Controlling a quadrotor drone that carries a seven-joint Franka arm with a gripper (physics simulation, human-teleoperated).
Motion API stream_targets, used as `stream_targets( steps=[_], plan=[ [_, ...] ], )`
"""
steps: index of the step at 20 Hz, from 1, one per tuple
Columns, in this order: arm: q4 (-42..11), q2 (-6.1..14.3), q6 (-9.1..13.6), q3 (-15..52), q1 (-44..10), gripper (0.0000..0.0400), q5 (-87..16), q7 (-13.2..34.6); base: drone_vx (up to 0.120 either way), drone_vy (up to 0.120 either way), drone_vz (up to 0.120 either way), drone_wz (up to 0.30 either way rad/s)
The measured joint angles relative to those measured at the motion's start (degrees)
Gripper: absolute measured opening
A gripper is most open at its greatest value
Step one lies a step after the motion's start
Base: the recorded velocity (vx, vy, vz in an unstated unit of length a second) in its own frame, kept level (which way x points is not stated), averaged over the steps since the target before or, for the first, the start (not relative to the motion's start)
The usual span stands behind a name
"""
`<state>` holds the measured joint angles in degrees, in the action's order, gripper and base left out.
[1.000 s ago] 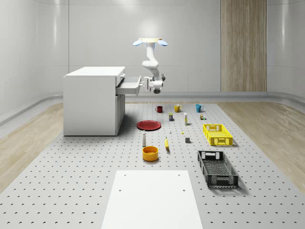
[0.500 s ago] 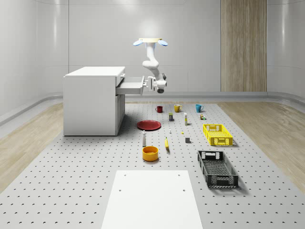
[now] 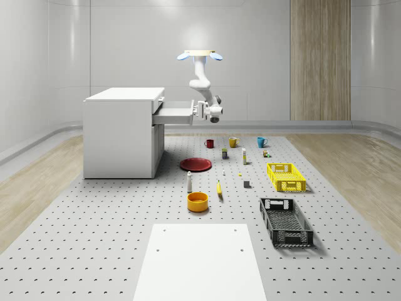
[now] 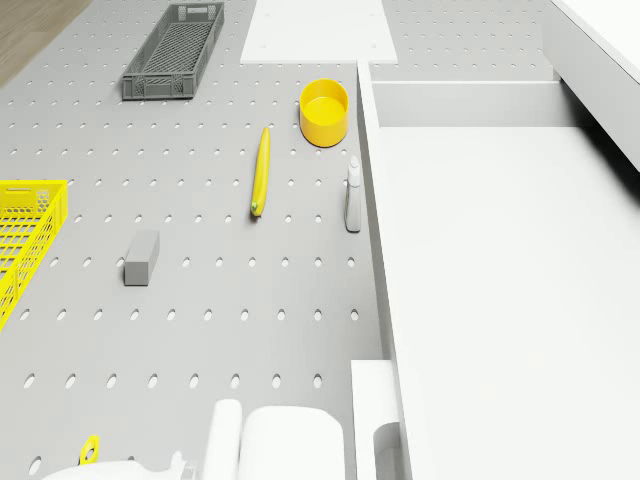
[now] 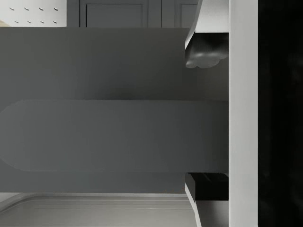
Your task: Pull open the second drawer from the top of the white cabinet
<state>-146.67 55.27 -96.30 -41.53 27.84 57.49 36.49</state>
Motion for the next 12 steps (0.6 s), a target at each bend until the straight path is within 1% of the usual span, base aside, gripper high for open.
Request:
stream_targets(
  steps=[1,2,3,4,9,10,12],
  plan=[
    [0.3,1.2,-0.4,-0.1,0.6,0.0298,-1.0,3.5,0.000,0.000,0.000,0.000],
    [0.3,1.4,-0.7,-0.4,1.0,0.0306,-1.2,2.9,0.000,0.000,0.000,0.000],
    [-0.2,0.5,-0.6,-0.9,0.9,0.0322,-1.1,-0.8,0.000,0.000,0.000,0.000],
    [-0.2,0.5,-0.6,-0.9,1.0,0.0317,-1.0,-0.5,0.000,0.040,0.000,0.000],
    [-0.1,1.4,-1.4,-1.1,1.9,0.0305,-1.4,0.8,0.000,0.120,0.000,0.000],
    [-0.1,1.5,-1.5,-1.2,2.1,0.0304,-1.5,1.0,0.000,0.080,0.000,0.000],
    [-0.1,1.8,-1.8,-1.3,2.4,0.0302,-1.7,1.3,0.000,0.000,0.000,0.000]
  ],
)
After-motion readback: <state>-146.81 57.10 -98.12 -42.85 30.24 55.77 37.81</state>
